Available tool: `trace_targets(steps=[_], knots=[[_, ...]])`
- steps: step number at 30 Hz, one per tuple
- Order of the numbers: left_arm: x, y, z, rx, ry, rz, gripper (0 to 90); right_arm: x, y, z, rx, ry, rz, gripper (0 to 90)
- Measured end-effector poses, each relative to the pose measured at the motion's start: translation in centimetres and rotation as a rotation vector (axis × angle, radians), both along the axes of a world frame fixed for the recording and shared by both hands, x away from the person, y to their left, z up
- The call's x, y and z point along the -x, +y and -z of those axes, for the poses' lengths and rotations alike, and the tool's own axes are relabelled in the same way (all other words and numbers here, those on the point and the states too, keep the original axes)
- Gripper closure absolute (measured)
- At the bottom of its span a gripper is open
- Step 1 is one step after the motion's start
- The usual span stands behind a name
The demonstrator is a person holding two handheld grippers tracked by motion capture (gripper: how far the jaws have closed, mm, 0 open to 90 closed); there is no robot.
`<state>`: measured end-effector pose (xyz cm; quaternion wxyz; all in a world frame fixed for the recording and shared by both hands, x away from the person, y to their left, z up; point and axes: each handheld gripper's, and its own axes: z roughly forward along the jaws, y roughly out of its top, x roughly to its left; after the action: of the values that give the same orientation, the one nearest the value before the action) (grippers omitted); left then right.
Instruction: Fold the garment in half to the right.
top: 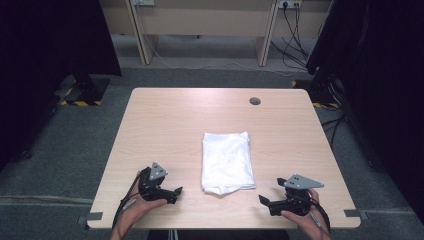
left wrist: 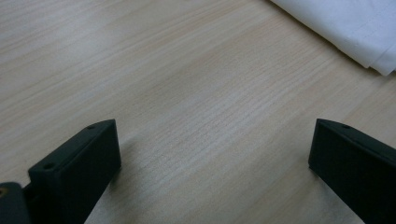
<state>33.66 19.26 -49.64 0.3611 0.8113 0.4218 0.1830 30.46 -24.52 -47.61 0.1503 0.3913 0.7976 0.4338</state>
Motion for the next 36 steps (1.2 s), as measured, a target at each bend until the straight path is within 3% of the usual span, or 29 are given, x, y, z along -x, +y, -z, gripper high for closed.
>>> trace_targets(steps=[36], knots=[[0.0,0.0,0.0,0.0,0.0,0.0,1.2,3.0,-2.5,0.9,-0.014,0.005,0.044,5.5]])
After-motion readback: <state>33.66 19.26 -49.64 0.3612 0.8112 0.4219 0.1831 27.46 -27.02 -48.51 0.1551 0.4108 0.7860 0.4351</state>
